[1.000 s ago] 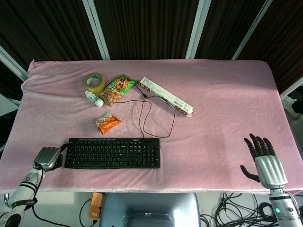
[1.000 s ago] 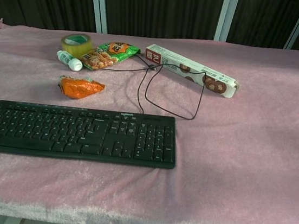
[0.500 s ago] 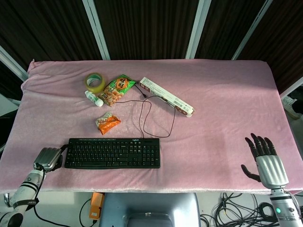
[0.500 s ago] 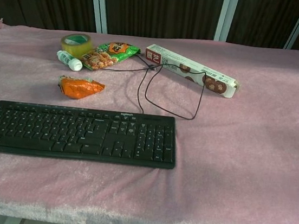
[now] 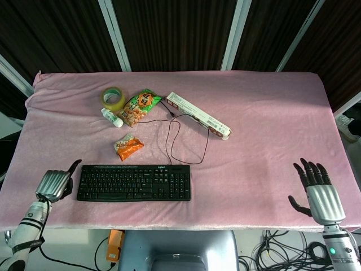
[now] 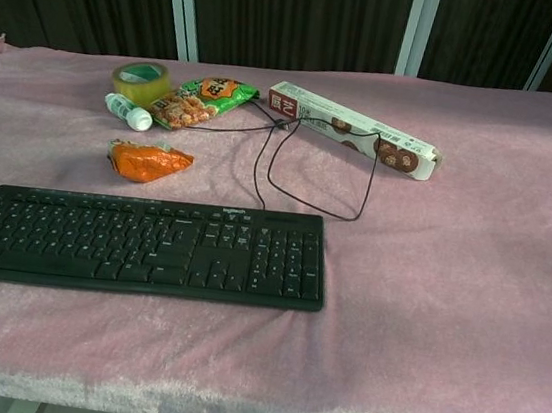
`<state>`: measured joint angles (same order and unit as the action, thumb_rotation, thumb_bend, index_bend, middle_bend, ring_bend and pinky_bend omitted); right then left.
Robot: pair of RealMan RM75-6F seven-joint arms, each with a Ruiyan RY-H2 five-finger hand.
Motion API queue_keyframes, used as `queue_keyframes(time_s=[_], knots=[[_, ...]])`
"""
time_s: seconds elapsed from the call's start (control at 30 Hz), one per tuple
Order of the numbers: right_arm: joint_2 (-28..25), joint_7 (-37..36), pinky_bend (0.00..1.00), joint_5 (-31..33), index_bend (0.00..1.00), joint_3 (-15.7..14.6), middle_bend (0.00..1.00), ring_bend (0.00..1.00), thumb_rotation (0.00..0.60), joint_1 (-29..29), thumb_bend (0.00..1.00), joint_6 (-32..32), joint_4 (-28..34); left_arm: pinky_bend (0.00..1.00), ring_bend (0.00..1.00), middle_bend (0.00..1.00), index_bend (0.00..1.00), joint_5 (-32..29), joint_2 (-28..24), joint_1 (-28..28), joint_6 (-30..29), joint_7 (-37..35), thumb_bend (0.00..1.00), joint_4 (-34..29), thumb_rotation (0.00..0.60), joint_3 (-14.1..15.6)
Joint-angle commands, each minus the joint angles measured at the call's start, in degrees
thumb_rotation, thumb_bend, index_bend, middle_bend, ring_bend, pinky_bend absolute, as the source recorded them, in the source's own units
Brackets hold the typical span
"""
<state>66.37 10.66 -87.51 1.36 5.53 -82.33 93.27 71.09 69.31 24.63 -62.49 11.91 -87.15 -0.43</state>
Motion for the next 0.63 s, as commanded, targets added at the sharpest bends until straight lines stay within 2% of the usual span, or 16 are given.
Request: queue_keyframes(time_s=[0.03, 0.07, 0.13, 0.17, 0.23, 0.33, 0.63], knots=[[-0.05, -0.01, 0.00, -0.11, 0.00, -0.04, 0.00, 0.00, 0.600, -0.06, 0.41, -0.11, 0.00, 0.32, 0.23, 0.33, 0.00, 14.12, -4.47, -10.32, -24.15, -7.53, 0.59, -5.43, 0.600, 0.50], [-0.07, -0.02, 0.00, -0.18, 0.00, -0.06, 0.00, 0.00, 0.600, -0.10, 0.41, -0.20, 0.01, 0.20, 0.10, 0.18, 0.00, 15.67, -4.51, -12.14, -27.01, -8.96, 0.55, -5.44, 0.600, 1.30], [-0.14, -0.15, 0.00, -0.33, 0.00, -0.09, 0.00, 0.00, 0.600, -0.26, 0.41, -0.55, 0.04, 0.11, 0.02, 0.04, 0.00, 19.35, -3.38, -16.17, -33.31, -13.27, 0.50, -3.52, 0.600, 3.16], [-0.16, -0.22, 0.00, -0.41, 0.00, -0.06, 0.00, 0.00, 0.600, -0.35, 0.41, -0.80, 0.05, 0.08, 0.00, 0.01, 0.00, 20.88, -2.39, -17.48, -35.47, -15.33, 0.49, -1.66, 0.600, 3.82], [-0.19, -0.35, 0.00, -0.56, 0.00, 0.02, 0.00, 0.00, 0.600, -0.54, 0.41, -1.32, 0.03, 0.05, 0.00, 0.00, 0.00, 22.54, -1.84, -19.19, -36.14, -15.91, 0.48, 0.46, 0.599, 5.73], [-0.23, -0.68, 0.00, -1.07, 0.00, -0.07, 0.00, 0.00, 0.600, -0.68, 0.41, -1.76, 0.16, 0.03, 0.00, 0.00, 0.00, 25.41, -1.44, -19.30, -36.17, -14.89, 0.46, 1.17, 0.595, 6.48], [-0.14, -0.82, 0.00, -1.97, 0.00, -0.42, 0.00, 0.00, 0.600, -0.54, 0.41, -1.55, -0.05, 0.01, 0.00, 0.00, 0.00, 22.71, -2.51, -19.16, -31.67, -13.56, 0.46, -0.66, 0.599, 5.39]])
